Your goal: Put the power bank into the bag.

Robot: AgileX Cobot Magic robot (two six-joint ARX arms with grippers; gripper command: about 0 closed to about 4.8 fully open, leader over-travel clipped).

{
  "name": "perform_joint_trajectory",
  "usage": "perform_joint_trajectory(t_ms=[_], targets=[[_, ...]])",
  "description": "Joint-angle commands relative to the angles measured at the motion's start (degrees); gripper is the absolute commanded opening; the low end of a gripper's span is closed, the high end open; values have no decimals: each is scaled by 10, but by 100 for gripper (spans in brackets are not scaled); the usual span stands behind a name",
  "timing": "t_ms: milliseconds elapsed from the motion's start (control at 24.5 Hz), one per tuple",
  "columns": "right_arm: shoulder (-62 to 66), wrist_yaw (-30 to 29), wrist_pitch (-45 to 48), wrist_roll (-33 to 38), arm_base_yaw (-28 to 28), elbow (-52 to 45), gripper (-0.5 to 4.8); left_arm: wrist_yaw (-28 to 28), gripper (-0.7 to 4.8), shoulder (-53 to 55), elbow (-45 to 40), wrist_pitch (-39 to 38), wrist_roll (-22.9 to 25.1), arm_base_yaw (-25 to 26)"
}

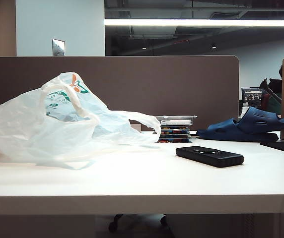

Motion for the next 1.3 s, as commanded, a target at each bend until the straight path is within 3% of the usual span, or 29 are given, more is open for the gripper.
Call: perform_joint_trajectory(t_ms=[41,245,408,530,734,1060,1305], targets=[[-3,-2,10,4,1,7,-9,17,-5,0,17,14,-3,1],[-3,-1,4,11,1,34,-9,40,7,0,44,5,-3,1],[-2,-1,-2,54,1,69,-9,40,63,0,75,-12,-3,1],[-1,-1,-13,55,1,90,-9,52,69,0,99,-34,-2,1],[0,-1,-59,55,1,132,-9,53,153,0,143,-87,2,1],[25,-1,-177,54,1,237,-9,89,157,21,206,-114,4,1],[147,-13,-235,39,1,352,-9,93,157,82,243,-123,4,1]])
